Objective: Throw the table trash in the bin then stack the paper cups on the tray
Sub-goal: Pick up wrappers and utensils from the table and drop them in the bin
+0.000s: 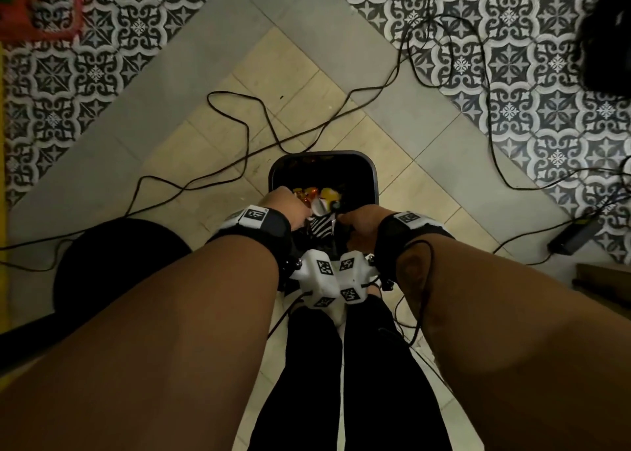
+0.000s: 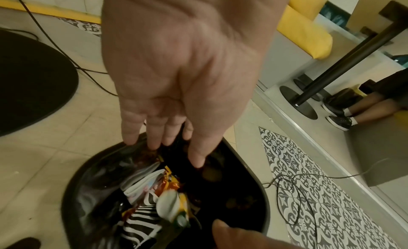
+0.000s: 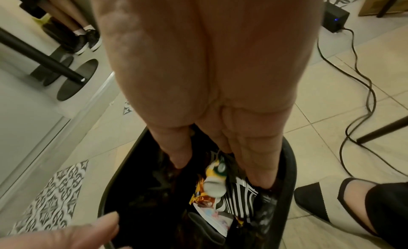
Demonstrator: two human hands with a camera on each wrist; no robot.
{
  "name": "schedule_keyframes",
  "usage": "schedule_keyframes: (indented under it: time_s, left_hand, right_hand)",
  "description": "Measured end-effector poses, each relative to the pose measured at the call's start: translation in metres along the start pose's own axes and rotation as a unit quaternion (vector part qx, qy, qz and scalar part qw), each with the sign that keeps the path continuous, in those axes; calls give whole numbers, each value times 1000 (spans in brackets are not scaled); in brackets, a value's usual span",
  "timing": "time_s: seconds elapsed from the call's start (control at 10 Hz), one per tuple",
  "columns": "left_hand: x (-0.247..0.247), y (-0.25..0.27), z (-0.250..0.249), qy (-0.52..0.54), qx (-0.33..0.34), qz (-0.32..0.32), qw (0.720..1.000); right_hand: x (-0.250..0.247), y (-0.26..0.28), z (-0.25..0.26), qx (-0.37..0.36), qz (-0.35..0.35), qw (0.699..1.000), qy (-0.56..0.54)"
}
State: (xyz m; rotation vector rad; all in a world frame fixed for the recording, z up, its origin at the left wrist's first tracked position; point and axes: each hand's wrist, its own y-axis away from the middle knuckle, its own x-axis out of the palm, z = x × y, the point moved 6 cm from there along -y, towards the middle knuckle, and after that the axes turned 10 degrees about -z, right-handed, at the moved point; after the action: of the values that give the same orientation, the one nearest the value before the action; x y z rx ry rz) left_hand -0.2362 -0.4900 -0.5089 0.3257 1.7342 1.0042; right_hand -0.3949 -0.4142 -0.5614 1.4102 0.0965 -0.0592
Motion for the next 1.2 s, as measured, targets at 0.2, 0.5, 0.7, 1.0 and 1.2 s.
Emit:
schedule_keyframes:
  time_s: [0.2, 0.5, 0.7, 1.0, 1.2]
  left_hand:
    - [-38, 95, 14, 48, 82, 57, 994]
    - [-125, 270, 47, -41, 259, 106, 959]
    - [-207, 378, 123, 73, 243, -3, 967]
    - [-205, 489, 340, 415, -71, -353, 835]
    - [-145, 544, 447, 343, -302, -544, 703]
  right_hand:
    - [15, 107, 40, -184, -45, 896, 402]
    - [79, 237, 52, -308, -2, 663, 683]
    - [128, 346, 60, -397, 49, 522, 753]
    - [215, 533, 30, -568, 203, 327, 727]
    - [311, 569, -18, -689, 252, 215, 645]
